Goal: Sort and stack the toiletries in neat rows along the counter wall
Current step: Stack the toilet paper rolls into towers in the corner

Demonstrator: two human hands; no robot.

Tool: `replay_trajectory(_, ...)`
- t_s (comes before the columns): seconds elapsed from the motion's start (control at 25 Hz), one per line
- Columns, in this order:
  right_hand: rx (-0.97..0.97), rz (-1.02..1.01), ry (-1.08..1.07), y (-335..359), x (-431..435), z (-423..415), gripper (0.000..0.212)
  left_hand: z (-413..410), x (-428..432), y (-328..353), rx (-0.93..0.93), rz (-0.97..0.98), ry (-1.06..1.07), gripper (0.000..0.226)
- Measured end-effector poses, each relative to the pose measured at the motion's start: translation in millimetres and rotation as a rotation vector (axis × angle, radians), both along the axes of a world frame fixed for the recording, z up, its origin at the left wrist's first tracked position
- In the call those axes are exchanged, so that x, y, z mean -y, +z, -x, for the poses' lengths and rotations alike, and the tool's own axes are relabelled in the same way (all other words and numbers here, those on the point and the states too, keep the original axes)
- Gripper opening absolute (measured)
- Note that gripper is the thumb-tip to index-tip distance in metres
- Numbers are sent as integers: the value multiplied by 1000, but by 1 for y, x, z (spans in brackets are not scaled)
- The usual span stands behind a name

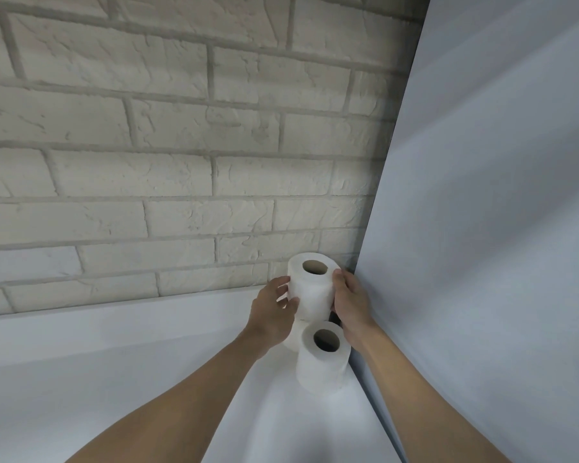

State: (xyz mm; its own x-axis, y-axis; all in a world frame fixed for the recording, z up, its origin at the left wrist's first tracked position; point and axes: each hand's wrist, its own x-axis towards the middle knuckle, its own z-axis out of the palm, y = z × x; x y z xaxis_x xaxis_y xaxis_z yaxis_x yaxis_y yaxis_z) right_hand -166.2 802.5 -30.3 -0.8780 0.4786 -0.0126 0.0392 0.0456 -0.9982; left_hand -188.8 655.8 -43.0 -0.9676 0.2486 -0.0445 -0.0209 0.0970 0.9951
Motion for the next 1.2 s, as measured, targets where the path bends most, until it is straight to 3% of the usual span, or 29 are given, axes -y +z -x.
replay_trajectory(0.24, 4, -36, -99, 16, 8, -12, 28, -7, 11, 9, -30, 189, -102, 60)
replay_trajectory(0.36, -64, -143, -167, 24, 15, -20, 37, -12, 28, 15, -69, 182, -79, 62)
replay_trajectory(0.52, -141, -227, -202, 37, 37, -34, 25, -24, 70, 23, -135, 151, -30, 54)
replay_trajectory(0.76, -193, -249, 27, 59, 122, -61, 23, -50, 164, 29, -211, 155, 72, 44)
replay_trajectory(1.2, -115, -326, 404, 40, 323, -94, 24, -97, 366, 21, -360, 429, 214, 52)
